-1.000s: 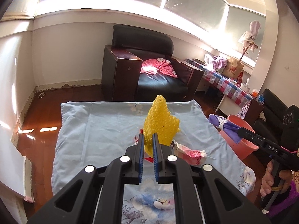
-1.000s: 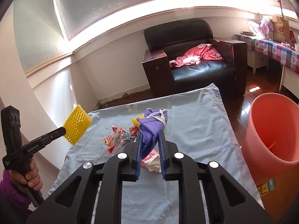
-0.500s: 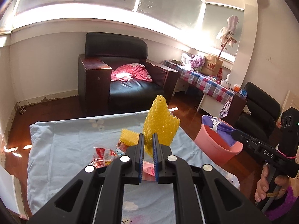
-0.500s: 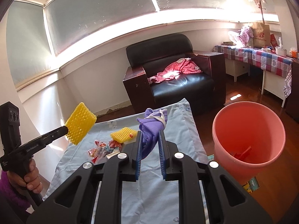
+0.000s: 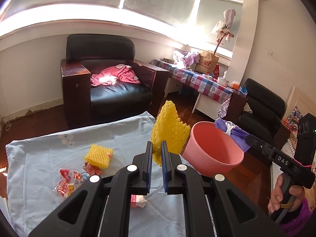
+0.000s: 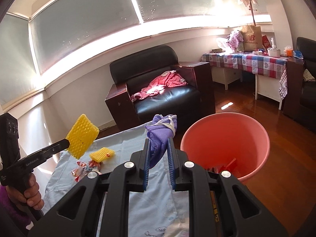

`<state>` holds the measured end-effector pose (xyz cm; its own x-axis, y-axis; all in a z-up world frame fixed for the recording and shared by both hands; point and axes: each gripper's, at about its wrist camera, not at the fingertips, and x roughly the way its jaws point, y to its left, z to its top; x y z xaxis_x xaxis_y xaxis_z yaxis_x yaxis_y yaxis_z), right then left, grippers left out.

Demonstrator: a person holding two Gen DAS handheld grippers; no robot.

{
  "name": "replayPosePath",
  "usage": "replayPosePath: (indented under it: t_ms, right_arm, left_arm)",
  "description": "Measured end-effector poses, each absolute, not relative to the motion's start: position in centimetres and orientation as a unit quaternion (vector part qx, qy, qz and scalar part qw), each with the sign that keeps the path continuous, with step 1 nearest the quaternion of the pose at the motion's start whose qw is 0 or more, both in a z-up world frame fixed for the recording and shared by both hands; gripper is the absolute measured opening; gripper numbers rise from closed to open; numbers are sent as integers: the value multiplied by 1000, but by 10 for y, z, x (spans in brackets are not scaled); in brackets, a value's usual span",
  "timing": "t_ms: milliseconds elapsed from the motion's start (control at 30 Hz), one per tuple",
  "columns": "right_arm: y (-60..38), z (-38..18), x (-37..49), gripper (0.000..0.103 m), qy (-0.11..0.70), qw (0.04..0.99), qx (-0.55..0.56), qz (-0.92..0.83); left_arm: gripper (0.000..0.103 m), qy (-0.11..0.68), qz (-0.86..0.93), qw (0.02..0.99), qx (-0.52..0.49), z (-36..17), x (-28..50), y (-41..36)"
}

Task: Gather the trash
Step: 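Carry the yellow sleeve and purple cloth over the pink bucket and open both tools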

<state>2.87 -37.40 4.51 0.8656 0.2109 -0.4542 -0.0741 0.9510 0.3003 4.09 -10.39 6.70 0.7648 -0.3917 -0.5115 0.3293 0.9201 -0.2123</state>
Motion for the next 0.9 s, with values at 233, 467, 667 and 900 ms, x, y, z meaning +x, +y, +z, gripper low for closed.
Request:
replayPosePath:
  t_ms: [233,467,667,900]
  right_arm:
    - [-405,41,32,17,243,958,148,38]
    - [-424,30,37,17,248,956,156,8]
    - [-430,19,49,17,264,953,152,-8]
    - [-429,7,63,17,283,947,149,-17]
  left_arm:
    - [8,285,-217,932,-45,63,62,-140]
    - [8,292,-245,924,-33,56,78,-177]
    - [8,293,-262,919,-21,49,94,-210]
    - [8,301,-277,912,-2,39,110,-244]
